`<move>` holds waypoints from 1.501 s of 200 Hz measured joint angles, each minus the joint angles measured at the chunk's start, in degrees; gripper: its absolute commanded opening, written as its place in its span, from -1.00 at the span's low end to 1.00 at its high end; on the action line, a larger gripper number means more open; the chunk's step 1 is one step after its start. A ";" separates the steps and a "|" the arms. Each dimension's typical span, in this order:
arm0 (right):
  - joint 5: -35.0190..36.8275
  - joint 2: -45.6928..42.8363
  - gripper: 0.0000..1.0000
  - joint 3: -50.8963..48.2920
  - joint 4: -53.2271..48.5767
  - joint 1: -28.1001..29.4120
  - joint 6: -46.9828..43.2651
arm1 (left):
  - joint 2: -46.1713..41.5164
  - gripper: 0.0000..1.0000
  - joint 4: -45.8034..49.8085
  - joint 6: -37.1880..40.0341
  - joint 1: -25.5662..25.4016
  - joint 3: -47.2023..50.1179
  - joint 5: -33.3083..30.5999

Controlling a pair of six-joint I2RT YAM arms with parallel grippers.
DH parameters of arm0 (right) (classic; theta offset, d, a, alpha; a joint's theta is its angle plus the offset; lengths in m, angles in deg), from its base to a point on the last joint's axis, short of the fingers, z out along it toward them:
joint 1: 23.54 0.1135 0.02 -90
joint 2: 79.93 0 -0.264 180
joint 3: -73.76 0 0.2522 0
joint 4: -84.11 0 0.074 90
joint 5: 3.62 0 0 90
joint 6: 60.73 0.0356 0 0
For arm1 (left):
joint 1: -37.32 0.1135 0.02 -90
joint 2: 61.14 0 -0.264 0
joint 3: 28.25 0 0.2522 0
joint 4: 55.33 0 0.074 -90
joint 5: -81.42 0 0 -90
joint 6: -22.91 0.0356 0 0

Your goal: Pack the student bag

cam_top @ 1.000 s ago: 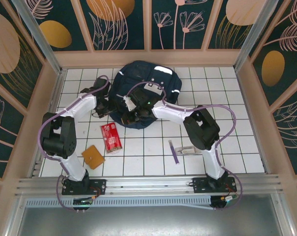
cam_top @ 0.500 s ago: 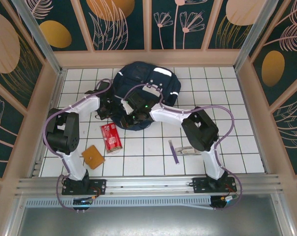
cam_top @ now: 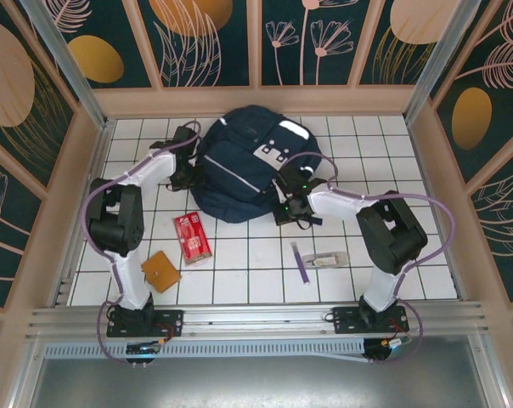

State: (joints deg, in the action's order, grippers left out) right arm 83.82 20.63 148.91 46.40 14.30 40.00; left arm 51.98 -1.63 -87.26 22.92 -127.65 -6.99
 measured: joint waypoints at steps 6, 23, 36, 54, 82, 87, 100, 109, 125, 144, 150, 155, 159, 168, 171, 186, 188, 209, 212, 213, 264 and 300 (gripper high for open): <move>0.42 -0.76 -1.00 -0.17 -0.22 0.66 -0.42 | 1.40 -0.95 0.26 0.90 0.04 -2.05 0.26; 1.77 -2.23 -1.00 -0.09 -0.44 2.75 -1.64 | 3.56 -0.70 0.09 3.02 0.22 -5.68 0.63; 2.40 -2.38 -1.00 0.35 -0.74 4.00 -2.45 | 3.69 -0.25 0.31 4.11 0.24 -6.91 0.02; 2.56 -2.36 -1.00 1.27 -1.22 5.03 -3.37 | 3.76 -0.10 1.86 5.03 0.52 -9.79 1.53; 1.70 -2.36 -1.00 2.99 -1.16 5.75 -4.28 | 0.85 0.04 2.38 3.48 0.20 -8.13 4.66; 1.46 -2.34 -1.00 3.30 -1.16 5.95 -4.39 | -0.57 0.05 2.36 2.27 0.04 -6.27 4.96; 0.61 -2.21 -1.00 4.26 -1.11 6.51 -4.44 | -4.81 0.08 2.27 -1.20 -0.46 -0.26 5.92; -0.26 -1.99 -1.00 4.94 -0.83 6.93 -4.46 | -7.67 0.09 2.43 -3.82 -0.79 3.91 6.91; -1.81 -1.49 -1.00 5.68 0.20 7.93 -4.50 | -11.21 0.14 2.34 -8.57 -1.49 9.44 8.44; -3.48 -0.09 -1.00 6.82 1.20 9.66 -4.90 | -12.28 0.15 1.55 -13.25 -2.25 11.26 8.57; -3.67 0.55 -1.00 7.26 1.36 10.29 -4.94 | -12.28 0.16 0.81 -14.53 -2.47 11.26 8.48; -3.76 0.96 -1.00 7.67 1.36 10.78 -5.03 | -12.28 0.15 -0.02 -15.67 -2.58 11.28 8.44; -3.78 1.33 -1.00 7.96 1.36 11.17 -5.16 | -12.28 0.16 -0.63 -16.52 -2.62 11.32 8.39; -3.72 2.10 -1.00 8.74 1.31 12.02 -5.55 | -12.28 0.16 -2.23 -18.43 -2.82 11.56 8.26; -3.67 2.32 -1.00 8.94 1.31 12.26 -5.66 | -12.28 0.16 -2.84 -19.15 -2.84 11.67 8.22; -3.50 2.91 -1.00 9.62 1.38 13.35 -5.99 | -12.39 0.17 -6.21 -22.12 -3.19 13.20 7.43; -3.48 2.91 -1.00 9.62 1.44 13.44 -6.01 | -12.50 0.17 -6.56 -22.49 -3.26 13.51 7.26; -3.32 2.91 -1.00 9.62 1.44 13.92 -5.99 | -12.81 0.18 -9.05 -25.42 -4.59 16.04 4.55; -3.32 2.91 -1.00 9.62 1.44 13.94 -5.99 | -12.81 0.16 -9.44 -25.79 -5.01 16.37 3.82; -3.32 2.91 -1.00 9.62 1.44 13.94 -5.99 | -12.81 0.15 -9.53 -25.86 -5.09 16.41 3.69; -0.59 2.91 -1.00 9.62 0.07 13.46 -5.97 | -12.74 -1.00 -13.51 -27.47 -7.78 19.50 -1.05; 5.01 2.91 -1.00 8.96 -2.69 12.37 -5.90 | -12.74 -1.00 -12.50 -24.50 -7.80 18.86 -1.68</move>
State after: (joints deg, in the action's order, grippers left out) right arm 88.82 23.53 157.87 43.71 26.67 34.09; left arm 39.24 -14.13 -111.76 15.12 -108.79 -8.68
